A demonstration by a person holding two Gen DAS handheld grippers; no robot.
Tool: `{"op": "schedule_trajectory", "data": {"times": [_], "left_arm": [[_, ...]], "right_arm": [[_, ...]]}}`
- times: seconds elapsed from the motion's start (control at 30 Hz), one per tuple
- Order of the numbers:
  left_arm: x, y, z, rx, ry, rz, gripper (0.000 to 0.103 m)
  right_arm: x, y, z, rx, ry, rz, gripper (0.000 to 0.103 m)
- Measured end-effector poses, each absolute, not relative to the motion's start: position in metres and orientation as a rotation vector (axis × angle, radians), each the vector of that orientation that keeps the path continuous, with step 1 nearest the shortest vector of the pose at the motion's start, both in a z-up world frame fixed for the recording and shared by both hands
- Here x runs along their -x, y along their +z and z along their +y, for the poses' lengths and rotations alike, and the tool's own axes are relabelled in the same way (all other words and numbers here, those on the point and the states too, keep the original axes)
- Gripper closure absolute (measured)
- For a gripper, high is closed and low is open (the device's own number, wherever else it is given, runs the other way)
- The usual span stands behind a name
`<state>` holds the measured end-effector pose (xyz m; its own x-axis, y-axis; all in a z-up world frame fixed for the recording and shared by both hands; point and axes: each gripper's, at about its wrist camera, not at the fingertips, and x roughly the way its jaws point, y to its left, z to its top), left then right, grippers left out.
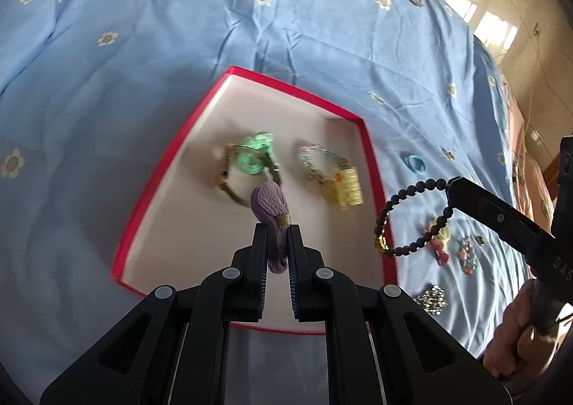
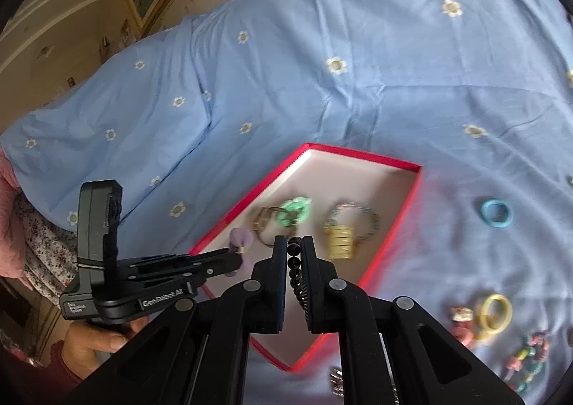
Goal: Organize jewelry
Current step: 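Lower the bow clip and bead bracelet into the box lid and open both grippers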
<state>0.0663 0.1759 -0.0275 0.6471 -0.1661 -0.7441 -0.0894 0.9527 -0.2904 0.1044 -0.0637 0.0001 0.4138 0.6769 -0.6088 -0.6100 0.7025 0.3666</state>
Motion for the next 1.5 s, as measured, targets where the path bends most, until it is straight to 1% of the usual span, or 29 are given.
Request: {"op": "schedule_trajectory", "data": {"times": [0.27, 0.63, 0.83, 0.9, 1.03, 1.17, 1.27, 1.4, 1.5], "left_arm": [[-0.072, -0.042, 0.191, 0.320, -0.007, 0.893, 0.094], [-0.086, -0.056, 0.198, 0.302, 0.013, 0.931, 0.094], [-0.090, -0.062, 0.199, 0.306, 0.012, 0.944, 0.092], [-0.091, -0.062, 0.198, 0.301, 0.015, 0.943, 0.090], [-0.090, -0.062, 0.198, 0.297, 0.021, 0.942, 0.089], [-0.090, -0.062, 0.198, 0.297, 0.030, 0.942, 0.085], [-0.088, -0.060, 0.197, 0.296, 0.036, 0.939, 0.074], [-0.086, -0.057, 0.197, 0.305, 0.038, 0.929, 0.072], [-0.083, -0.056, 0.197, 0.304, 0.042, 0.928, 0.071]], "right_arm": [[-0.116, -0.024, -0.039, -0.142, 0.857, 0.880, 0.096], [-0.137, -0.068, -0.048, -0.106, 0.746, 0.975, 0.096], [-0.144, -0.074, -0.039, -0.055, 0.731, 0.987, 0.096], [-0.144, -0.075, -0.036, -0.036, 0.728, 0.989, 0.096], [-0.145, -0.076, -0.032, -0.007, 0.723, 0.992, 0.096], [-0.145, -0.077, -0.030, 0.010, 0.724, 1.000, 0.095], [-0.145, -0.078, -0.029, 0.019, 0.723, 1.005, 0.095], [-0.145, -0.080, -0.026, 0.029, 0.723, 1.016, 0.094], [-0.144, -0.080, -0.025, 0.029, 0.727, 1.016, 0.091]]}}
